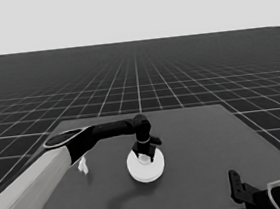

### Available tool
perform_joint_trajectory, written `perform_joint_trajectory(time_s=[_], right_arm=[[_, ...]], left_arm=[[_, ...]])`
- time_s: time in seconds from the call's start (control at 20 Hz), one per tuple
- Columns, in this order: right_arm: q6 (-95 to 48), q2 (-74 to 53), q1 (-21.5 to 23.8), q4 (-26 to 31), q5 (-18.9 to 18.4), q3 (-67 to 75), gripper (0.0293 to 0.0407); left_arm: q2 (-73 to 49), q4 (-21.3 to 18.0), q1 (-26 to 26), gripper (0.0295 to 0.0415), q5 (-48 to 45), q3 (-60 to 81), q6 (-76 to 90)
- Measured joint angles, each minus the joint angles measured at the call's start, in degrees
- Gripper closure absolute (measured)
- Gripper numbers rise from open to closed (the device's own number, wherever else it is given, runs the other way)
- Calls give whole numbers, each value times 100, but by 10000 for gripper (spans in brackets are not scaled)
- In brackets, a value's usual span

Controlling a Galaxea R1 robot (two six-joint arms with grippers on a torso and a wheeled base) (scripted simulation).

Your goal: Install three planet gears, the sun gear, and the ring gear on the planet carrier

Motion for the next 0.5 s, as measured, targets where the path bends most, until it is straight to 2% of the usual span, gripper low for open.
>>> perform_joint_trajectory(time_s=[0.4,0.45,0.5], right_arm=[[0,0,0,0,0,0,315],[0,0,0,0,0,0,315],[0,0,0,0,0,0,315]], left_arm=[[0,0,0,362,0,0,400],[0,0,-3,337,0,1,430],[1,0,-4,329,-1,1,447]])
